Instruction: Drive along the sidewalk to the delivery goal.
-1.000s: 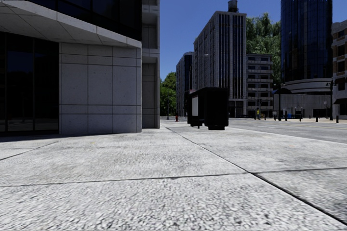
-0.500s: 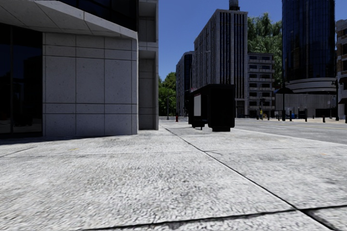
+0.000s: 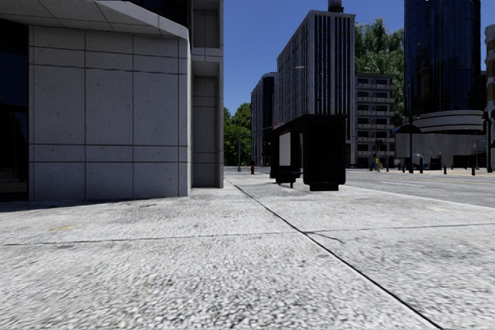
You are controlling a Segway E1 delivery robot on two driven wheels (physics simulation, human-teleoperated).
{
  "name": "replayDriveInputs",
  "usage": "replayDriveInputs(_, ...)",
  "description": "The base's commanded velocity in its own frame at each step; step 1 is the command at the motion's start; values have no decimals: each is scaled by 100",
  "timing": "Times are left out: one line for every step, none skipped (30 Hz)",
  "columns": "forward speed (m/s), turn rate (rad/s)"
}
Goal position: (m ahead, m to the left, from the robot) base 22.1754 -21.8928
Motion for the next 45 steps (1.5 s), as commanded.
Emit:
replayDriveInputs(200, 0)
replayDriveInputs(200, 0)
replayDriveInputs(200, 0)
replayDriveInputs(200, 0)
replayDriveInputs(200, 0)
replayDriveInputs(200, 0)
replayDriveInputs(200, 0)
replayDriveInputs(200, 0)
replayDriveInputs(200, 0)
replayDriveInputs(200, 0)
replayDriveInputs(200, 0)
replayDriveInputs(200, 0)
replayDriveInputs(200, 0)
replayDriveInputs(200, 0)
replayDriveInputs(200, 0)
replayDriveInputs(200, 0)
replayDriveInputs(200, 0)
replayDriveInputs(200, 0)
replayDriveInputs(200, 0)
replayDriveInputs(200, 0)
replayDriveInputs(200, 0)
replayDriveInputs(200, 0)
replayDriveInputs(200, 0)
replayDriveInputs(200, 0)
replayDriveInputs(200, 0)
replayDriveInputs(200, 0)
replayDriveInputs(200, 0)
replayDriveInputs(200, 0)
replayDriveInputs(200, 0)
replayDriveInputs(200, 0)
replayDriveInputs(200, 0)
replayDriveInputs(200, 0)
replayDriveInputs(200, 0)
replayDriveInputs(200, 0)
replayDriveInputs(200, 0)
replayDriveInputs(200, 0)
replayDriveInputs(200, 0)
replayDriveInputs(200, 0)
replayDriveInputs(200, 0)
replayDriveInputs(200, 0)
replayDriveInputs(200, 0)
replayDriveInputs(200, 0)
replayDriveInputs(200, 0)
replayDriveInputs(200, 0)
replayDriveInputs(200, 0)
